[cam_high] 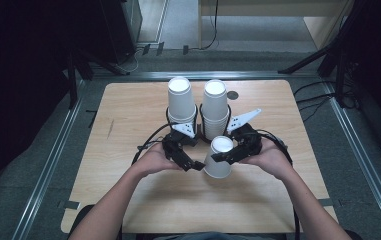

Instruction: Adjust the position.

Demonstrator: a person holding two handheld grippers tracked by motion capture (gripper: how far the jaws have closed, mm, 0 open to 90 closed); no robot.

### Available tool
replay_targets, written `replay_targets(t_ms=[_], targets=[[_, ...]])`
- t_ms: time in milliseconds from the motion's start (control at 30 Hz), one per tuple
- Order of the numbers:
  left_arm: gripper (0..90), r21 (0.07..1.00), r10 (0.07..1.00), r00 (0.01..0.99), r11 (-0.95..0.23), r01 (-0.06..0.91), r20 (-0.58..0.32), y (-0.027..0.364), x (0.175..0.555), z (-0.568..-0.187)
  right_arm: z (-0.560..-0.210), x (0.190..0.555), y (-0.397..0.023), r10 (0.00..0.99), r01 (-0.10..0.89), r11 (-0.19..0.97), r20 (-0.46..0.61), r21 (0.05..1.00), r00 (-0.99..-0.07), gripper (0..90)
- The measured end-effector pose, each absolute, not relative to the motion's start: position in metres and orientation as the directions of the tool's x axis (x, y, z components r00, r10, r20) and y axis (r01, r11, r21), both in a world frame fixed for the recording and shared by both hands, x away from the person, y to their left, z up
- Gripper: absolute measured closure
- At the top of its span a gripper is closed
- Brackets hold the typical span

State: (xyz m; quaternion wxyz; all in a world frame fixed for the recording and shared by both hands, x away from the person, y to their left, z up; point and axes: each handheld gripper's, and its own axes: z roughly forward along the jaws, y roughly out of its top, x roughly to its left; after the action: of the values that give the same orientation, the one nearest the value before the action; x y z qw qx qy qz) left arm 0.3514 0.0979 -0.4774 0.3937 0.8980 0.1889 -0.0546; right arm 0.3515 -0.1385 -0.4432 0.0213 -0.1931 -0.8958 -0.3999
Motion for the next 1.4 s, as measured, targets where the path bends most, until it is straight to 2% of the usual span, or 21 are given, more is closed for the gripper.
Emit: replay_targets(t_ms=[200, 800, 967, 1300, 1400], targets=[[0.0, 0.688, 0.284, 0.928, -0.624, 0.370, -0.242, 0.091, 0.348, -0.479, -0.441, 0.350, -0.135, 0.318, 0.359, 0.592, 0.200, 0.721, -0.927, 24.9], [0.0, 0.710, 0.222, 0.927, -0.596, 0.375, -0.303, 0.080, 0.346, -0.484, -0.431, 0.344, -0.125, 0.278, 0.342, 0.545, 0.220, 0.766, -0.935, 25.0], [7.0, 0.721, 0.198, 0.928, -0.586, 0.370, -0.316, 0.081, 0.346, -0.485, -0.431, 0.345, -0.126, 0.271, 0.359, 0.516, 0.249, 0.778, -0.930, 25.0], [7.3, 0.733, 0.193, 0.929, -0.572, 0.369, -0.317, 0.081, 0.346, -0.485, -0.433, 0.344, -0.122, 0.256, 0.346, 0.513, 0.245, 0.785, -0.935, 25.2], [10.4, 0.738, 0.177, 0.936, -0.578, 0.349, -0.303, 0.082, 0.345, -0.484, -0.433, 0.344, -0.121, 0.253, 0.350, 0.513, 0.252, 0.784, -0.934, 25.3]])
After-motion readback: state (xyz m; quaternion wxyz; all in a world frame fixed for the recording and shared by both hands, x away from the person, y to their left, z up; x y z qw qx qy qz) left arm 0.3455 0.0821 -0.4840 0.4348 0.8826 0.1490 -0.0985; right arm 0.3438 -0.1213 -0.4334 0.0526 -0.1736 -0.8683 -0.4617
